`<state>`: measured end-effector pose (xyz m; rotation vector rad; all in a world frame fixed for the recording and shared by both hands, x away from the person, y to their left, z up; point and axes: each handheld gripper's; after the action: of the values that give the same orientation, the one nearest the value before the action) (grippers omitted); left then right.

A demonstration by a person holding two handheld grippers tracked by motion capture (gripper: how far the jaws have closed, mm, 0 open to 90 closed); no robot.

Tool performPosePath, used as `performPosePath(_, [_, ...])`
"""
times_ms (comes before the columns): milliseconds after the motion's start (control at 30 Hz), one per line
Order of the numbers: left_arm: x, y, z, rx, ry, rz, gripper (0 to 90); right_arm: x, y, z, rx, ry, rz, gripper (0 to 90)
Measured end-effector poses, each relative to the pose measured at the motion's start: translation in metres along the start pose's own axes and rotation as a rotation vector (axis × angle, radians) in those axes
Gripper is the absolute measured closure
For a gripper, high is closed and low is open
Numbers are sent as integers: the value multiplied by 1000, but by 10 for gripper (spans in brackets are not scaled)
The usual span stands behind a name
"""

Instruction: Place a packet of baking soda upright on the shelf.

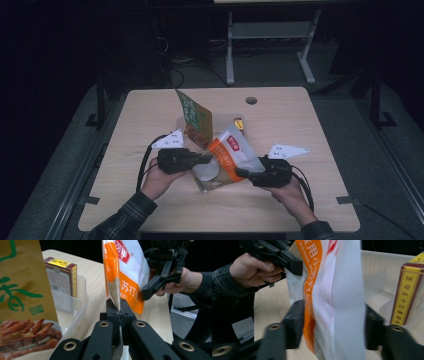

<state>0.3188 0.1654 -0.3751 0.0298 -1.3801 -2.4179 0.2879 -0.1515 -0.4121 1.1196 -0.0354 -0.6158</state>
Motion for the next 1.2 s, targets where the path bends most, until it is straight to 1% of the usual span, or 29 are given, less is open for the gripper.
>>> performPosePath(33, [0, 0, 0, 2, 0, -1, 900, 0, 0, -2, -6, 3, -7, 560])
performPosePath(67, [-1, 0, 1, 0, 1, 1, 900, 0, 0, -3, -5, 6, -10, 615])
performPosePath(100, [0, -1, 1, -1, 5, 1, 900, 0, 0, -5, -10, 24, -16, 666])
performPosePath(133, [0, -1, 1, 0, 6, 4, 900, -1, 0, -6, -9, 28, -22, 722])
performPosePath(167, [-1, -1, 1, 1, 8, 4, 900, -1, 1, -6, -5, 28, -21, 775])
performPosePath(233, [-2, -2, 1, 0, 10, 5, 900, -2, 2, -6, 3, 47, -20, 864])
performPosePath(267, [-2, -2, 1, 2, 9, 9, 900, -3, 3, -6, 8, 53, -12, 891])
performPosePath(367, [-2, -2, 0, -9, 17, 1, 899, -4, 5, -4, 8, 67, 1, 897])
performPosePath(400, [-1, -3, -1, -16, 25, -6, 899, -4, 6, -3, 6, 79, -1, 898])
performPosePath(500, [0, -3, -5, -32, 32, -14, 899, -8, 11, 1, 4, 110, 25, 899])
performPosePath(567, [1, -4, -7, -46, 27, -17, 898, -11, 15, 2, 1, 113, 47, 900])
performPosePath(600, [1, -4, -9, -48, 18, -12, 898, -13, 17, 2, 4, 121, 56, 900])
performPosePath(633, [1, -5, -10, -54, 10, -12, 898, -14, 20, 2, 5, 129, 55, 900])
performPosePath(700, [2, -6, -14, -52, -2, -12, 897, -16, 25, 2, 14, 137, 69, 900])
performPosePath(767, [3, -7, -15, -48, -6, -3, 894, -17, 29, 1, 19, 143, 77, 900])
performPosePath(867, [1, -7, -17, -42, -17, 9, 890, -14, 32, 1, 27, 146, 72, 900])
performPosePath(900, [0, -7, -17, -33, -19, 13, 886, -14, 33, 2, 30, 145, 75, 900])
performPosePath(933, [-1, -6, -17, -37, -21, 13, 878, -14, 34, 2, 33, 147, 80, 900])
performPosePath(967, [-1, -5, -16, -40, -15, 10, 861, -14, 35, 4, 31, 151, 81, 900])
performPosePath(1000, [-2, -4, -16, -47, 3, -7, 829, -14, 35, 5, 31, 149, 89, 900])
performPosePath(1033, [-2, -4, -15, -47, 1, -8, 792, -15, 36, 7, 34, 148, 96, 900])
performPosePath(1067, [-3, -3, -15, -47, 2, -10, 783, -15, 37, 9, 32, 146, 101, 900])
performPosePath(1100, [-2, -4, -14, -56, 16, -27, 756, -14, 39, 11, 28, 136, 119, 900])
performPosePath(1133, [-1, -4, -14, -66, 27, -43, 701, -15, 40, 12, 18, 131, 129, 900])
performPosePath(1200, [2, -5, -15, -82, 51, -55, 661, -17, 42, 13, 5, 118, 148, 900])
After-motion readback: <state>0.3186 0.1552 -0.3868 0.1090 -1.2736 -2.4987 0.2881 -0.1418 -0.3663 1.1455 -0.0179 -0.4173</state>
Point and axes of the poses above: each handheld gripper's, and its own axes: z roughly backward along the jaws, y roughly out of its top, x roughly to its right, and after that the axes turned 8 degrees about -x, right-handed
